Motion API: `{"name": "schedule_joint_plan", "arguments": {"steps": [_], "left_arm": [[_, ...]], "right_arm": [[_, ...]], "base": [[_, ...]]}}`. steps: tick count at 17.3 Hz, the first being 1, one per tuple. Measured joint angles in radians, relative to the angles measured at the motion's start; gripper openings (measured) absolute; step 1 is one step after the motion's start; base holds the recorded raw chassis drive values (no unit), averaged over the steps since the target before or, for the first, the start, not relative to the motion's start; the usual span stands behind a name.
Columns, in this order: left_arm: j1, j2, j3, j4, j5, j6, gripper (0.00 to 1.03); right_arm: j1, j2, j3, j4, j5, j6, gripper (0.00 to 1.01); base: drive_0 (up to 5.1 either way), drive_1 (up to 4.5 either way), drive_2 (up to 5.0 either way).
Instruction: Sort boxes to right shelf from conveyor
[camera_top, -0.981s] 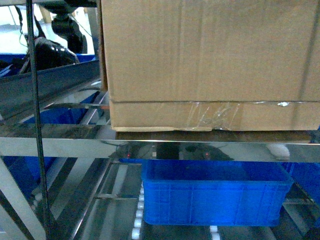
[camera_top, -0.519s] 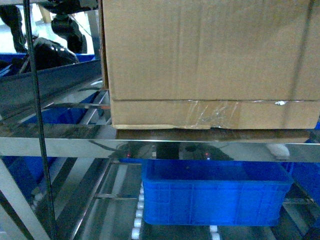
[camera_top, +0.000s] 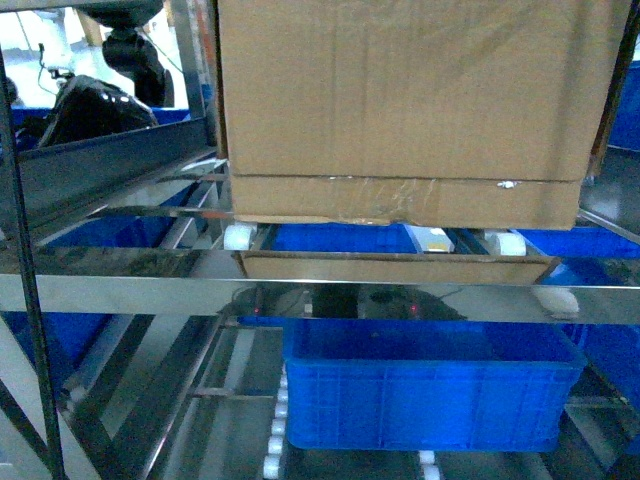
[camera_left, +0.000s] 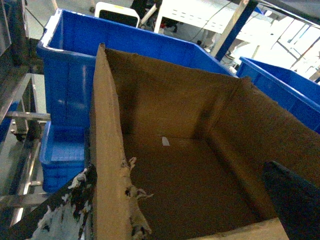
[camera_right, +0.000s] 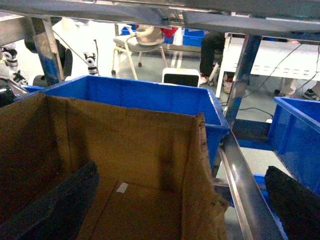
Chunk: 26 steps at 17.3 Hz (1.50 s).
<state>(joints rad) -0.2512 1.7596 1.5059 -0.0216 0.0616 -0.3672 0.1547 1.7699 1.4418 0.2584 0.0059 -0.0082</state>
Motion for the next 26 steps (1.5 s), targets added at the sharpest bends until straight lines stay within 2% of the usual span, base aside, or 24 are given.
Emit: {"name": "schedule_joint_plan", "arguments": {"steps": [1,5,12,14,16,18,20,22,23,26], "left_arm": [[0.000,-0.016,-0.037,0.007,0.008,0.003,0.98],[-0.003,-0.035,-0.089,0.020,0.009,0.009,0.98],[-0.013,-0.169,-0.305,0.097,0.017,0.035,0.98],[-0.008,-0.261,-0.431,0.139,0.021,0.045,0.98],[0.006,-0.381,-0.568,0.144,0.015,0.079,0.98],[0.014,-0.497,-0.661,0.098,0.011,0.109,0.98],[0.041,-0.634,-0.732,0.012,-0.010,0.134,0.98],[0.057,-0.744,-0.761,-0.073,-0.058,0.168,0.98],[0.058,-0.787,-0.764,-0.108,-0.089,0.185,0.98],[0.057,-0.798,-0.764,-0.100,-0.089,0.197,0.98]], "right_arm": [[0.005,-0.024,-0.047,0.009,0.002,0.000,0.98],[0.017,-0.053,-0.107,0.027,0.002,0.000,0.98],[0.029,-0.201,-0.354,0.121,0.003,-0.011,0.98],[0.026,-0.283,-0.472,0.169,-0.007,-0.010,0.98],[0.006,-0.382,-0.575,0.185,-0.030,0.017,0.98],[-0.007,-0.478,-0.629,0.142,-0.048,0.038,0.98],[-0.021,-0.580,-0.672,0.078,-0.067,0.041,0.98],[-0.045,-0.672,-0.695,0.005,-0.063,0.052,0.98],[-0.055,-0.696,-0.697,0.006,-0.057,0.066,0.98],[-0.056,-0.697,-0.698,0.016,-0.043,0.072,0.98]], "base": [[0.0,0.00,0.0],[0.0,0.00,0.0],[0.0,0.00,0.0],[0.0,0.00,0.0],[0.0,0.00,0.0],[0.0,0.00,0.0],[0.0,0.00,0.0],[0.0,0.00,0.0],[0.0,0.00,0.0],[0.0,0.00,0.0]]}}
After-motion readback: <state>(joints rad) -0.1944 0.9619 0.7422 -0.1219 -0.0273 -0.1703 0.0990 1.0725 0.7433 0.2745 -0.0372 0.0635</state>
